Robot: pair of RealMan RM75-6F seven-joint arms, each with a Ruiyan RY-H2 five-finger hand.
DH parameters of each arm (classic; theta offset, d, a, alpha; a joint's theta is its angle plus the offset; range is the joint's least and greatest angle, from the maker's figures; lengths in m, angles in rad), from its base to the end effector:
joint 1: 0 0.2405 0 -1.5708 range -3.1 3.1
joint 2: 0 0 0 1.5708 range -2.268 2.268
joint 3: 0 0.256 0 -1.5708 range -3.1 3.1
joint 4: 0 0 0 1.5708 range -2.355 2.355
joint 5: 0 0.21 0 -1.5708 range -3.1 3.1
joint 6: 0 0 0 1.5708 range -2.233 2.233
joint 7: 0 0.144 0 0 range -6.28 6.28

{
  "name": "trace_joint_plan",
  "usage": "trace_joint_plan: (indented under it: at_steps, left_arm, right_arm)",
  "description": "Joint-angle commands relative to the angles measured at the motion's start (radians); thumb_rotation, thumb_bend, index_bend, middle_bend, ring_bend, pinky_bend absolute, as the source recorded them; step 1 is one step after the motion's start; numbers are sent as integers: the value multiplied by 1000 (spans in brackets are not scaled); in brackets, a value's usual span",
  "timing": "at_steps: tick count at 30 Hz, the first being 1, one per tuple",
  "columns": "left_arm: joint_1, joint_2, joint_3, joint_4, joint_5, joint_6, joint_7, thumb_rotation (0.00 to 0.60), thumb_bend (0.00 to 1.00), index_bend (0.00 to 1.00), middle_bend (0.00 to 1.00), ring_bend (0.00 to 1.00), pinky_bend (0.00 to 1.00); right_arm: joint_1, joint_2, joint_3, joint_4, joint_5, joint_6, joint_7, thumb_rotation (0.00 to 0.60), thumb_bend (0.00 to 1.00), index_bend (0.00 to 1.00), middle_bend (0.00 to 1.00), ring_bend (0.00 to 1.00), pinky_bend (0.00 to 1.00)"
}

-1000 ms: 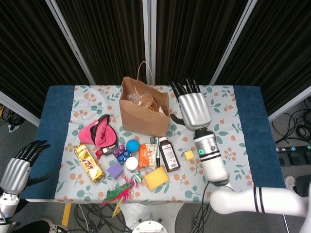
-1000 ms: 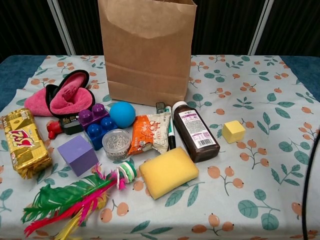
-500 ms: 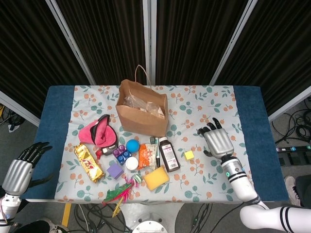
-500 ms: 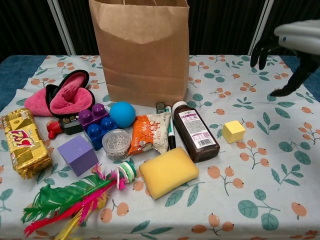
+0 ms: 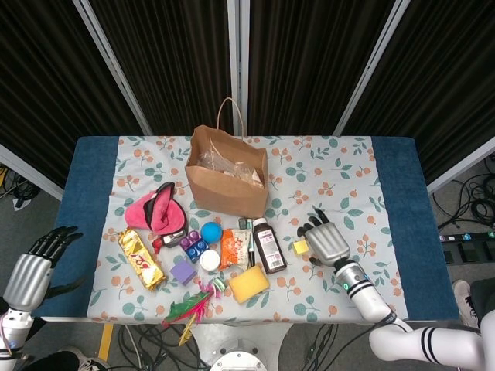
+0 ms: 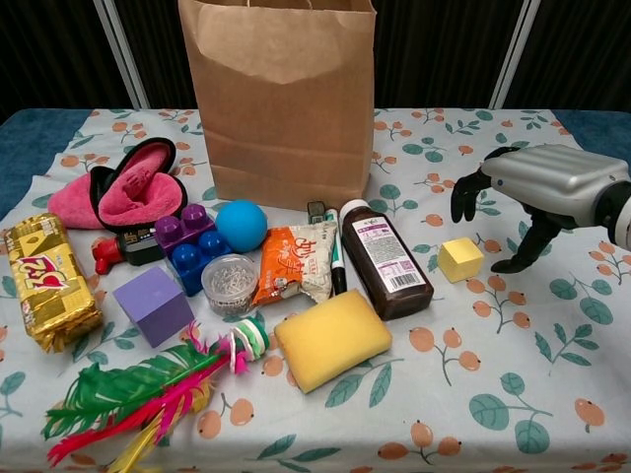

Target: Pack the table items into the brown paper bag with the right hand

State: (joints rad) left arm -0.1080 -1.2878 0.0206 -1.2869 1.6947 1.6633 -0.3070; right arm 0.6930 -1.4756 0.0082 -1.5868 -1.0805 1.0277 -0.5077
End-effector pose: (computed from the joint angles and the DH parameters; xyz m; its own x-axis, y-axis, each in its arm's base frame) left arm -0.3204 0.1738 0.1338 0.2432 -0.0560 0.9684 0.9363 -0.2473 -0.2494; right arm -0.1868 -0.2996 -0.0132 0.6086 -0.3020 0.7338 -0.7801 -0.3968 0.4837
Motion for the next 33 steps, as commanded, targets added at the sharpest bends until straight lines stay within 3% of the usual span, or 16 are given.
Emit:
trace_joint_plan:
  at_steps: [1, 14, 24, 27, 29, 33]
  left_arm:
    - [2, 1, 0, 3, -2, 2, -2, 600, 114, 262, 266, 170, 246]
    - [5, 5, 2, 13, -7, -1, -13, 600, 113, 263, 266, 170, 246]
    - [6, 5, 1, 11, -8, 0, -16, 600, 114, 263, 266, 170, 246]
    - [5, 7, 0, 7, -9, -2, -19, 600, 113, 263, 266, 170, 246]
    - [3, 9, 1, 5, -6, -4, -18, 600, 114, 263, 266, 170, 246]
    - [1, 7, 1, -1, -2, -4, -18, 600, 114, 263, 266, 170, 246]
  right_arm:
    - [0, -22, 11, 25, 0, -3, -8, 600, 56, 369, 347, 172, 0]
    - [3, -110, 33, 117, 35, -46, -27, 600, 72, 416, 352, 183, 0]
    - [-9, -100, 65, 85, 10, 6, -33, 600, 190, 642, 494, 353, 12]
    - [-11, -60, 104, 18, -24, 51, -12, 600, 195, 644, 494, 356, 15]
    - [-4, -14, 157, -59, -59, 99, -1, 600, 194, 645, 493, 356, 15]
    - [32, 73, 315, -222, -82, 185, -4, 600, 196, 645, 493, 356, 14]
